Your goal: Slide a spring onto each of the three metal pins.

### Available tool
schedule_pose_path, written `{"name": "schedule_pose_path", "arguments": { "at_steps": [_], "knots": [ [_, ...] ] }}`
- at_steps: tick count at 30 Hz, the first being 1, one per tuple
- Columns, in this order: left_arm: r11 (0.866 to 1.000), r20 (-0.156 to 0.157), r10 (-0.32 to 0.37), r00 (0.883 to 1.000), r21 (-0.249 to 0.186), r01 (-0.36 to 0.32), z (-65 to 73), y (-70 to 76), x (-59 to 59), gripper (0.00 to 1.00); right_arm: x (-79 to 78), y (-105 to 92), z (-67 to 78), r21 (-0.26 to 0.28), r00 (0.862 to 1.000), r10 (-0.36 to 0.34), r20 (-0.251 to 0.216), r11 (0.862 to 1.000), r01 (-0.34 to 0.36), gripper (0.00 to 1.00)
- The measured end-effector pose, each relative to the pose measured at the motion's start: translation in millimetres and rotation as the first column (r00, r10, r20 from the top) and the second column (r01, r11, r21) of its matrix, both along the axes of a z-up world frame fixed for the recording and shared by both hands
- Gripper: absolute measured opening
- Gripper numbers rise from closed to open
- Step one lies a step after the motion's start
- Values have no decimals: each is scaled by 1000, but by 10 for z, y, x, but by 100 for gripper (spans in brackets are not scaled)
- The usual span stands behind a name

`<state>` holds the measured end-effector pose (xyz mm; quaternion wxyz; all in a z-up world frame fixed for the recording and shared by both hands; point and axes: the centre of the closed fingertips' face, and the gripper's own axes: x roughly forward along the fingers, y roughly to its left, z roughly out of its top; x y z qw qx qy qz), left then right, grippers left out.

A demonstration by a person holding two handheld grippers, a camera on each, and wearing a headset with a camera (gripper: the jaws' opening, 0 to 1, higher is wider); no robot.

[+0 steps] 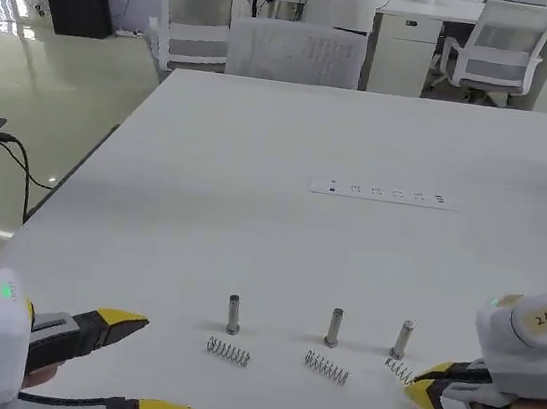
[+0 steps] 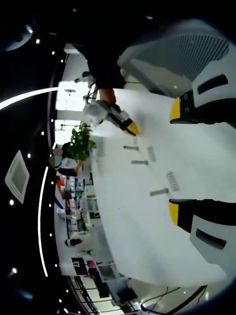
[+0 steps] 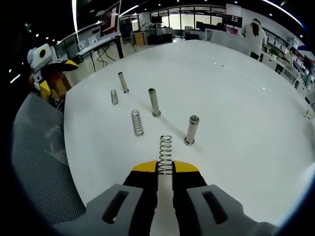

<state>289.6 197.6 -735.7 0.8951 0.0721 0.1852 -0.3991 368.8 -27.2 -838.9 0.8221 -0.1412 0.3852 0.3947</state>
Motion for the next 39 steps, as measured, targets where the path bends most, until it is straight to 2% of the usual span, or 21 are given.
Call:
{"name": "schedule_pose_path", "arguments": {
  "at_steps": [9, 13, 18, 24, 33, 39],
  "knots": [
    [999, 33, -47, 998, -2, 47, 219, -105, 101, 56, -51, 85, 163, 27, 1000, 19, 20, 999, -20, 7],
    [997, 40, -78, 996, 2, 78, 233, -210, 184, 56, -80, 159, 225, 29, 999, 44, 24, 999, -45, 7],
    [993, 26, -114, 993, 6, 114, 155, -311, 269, 55, -114, 254, 306, 27, 996, 78, 32, 996, -79, 7],
    [991, -10, -129, 992, -28, 129, 46, -402, 348, 54, -156, 350, 332, 16, 993, 115, 24, 993, -116, 7],
    [981, -31, -189, 982, -43, 187, -97, -596, 337, 52, -218, 549, 489, -14, 983, 180, 35, 984, -180, 7],
    [968, -32, -244, 969, -62, 241, -98, -751, 340, 51, -254, 647, 613, -29, 976, 212, 50, 977, -211, 7]
  ]
}}
